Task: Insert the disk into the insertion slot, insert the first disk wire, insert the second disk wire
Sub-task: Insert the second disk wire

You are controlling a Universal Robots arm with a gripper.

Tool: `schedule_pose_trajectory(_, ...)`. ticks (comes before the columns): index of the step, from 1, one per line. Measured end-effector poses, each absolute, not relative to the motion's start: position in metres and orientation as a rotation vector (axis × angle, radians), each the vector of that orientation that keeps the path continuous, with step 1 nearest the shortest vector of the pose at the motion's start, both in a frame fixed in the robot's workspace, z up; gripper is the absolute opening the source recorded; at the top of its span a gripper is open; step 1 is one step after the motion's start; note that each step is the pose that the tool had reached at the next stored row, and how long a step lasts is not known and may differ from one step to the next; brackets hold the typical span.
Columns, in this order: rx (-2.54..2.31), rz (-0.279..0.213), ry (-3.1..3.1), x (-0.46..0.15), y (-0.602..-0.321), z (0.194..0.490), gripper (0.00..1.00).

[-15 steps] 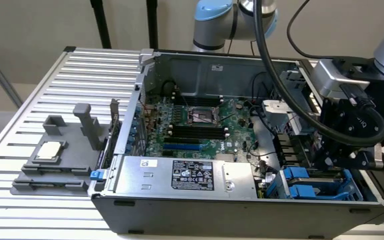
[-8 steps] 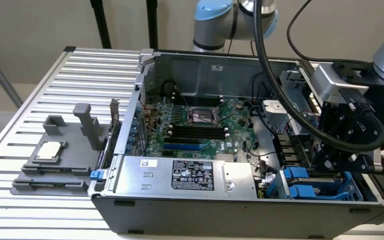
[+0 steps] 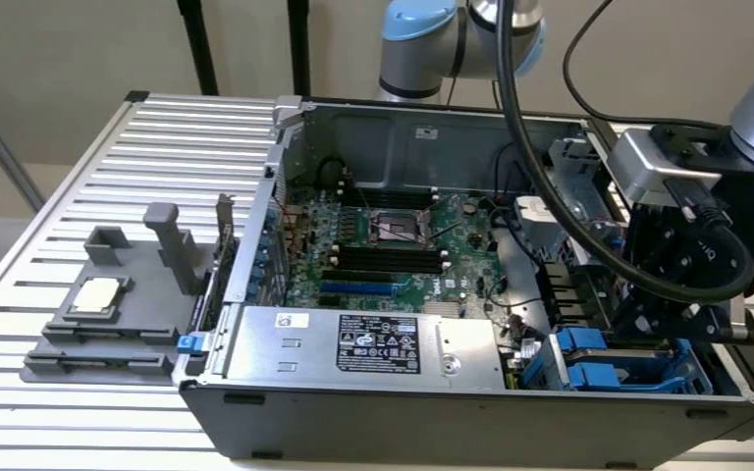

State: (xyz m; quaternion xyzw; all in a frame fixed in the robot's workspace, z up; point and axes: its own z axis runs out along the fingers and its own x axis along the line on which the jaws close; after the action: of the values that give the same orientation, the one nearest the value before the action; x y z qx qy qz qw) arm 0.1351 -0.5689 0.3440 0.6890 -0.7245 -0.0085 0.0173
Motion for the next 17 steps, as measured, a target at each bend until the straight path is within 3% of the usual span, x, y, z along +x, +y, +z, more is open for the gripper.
schedule_pose_trajectory(17, 2.143, -0.03, -2.253, 0.1361, -0.5679, 0.3428, 0.17)
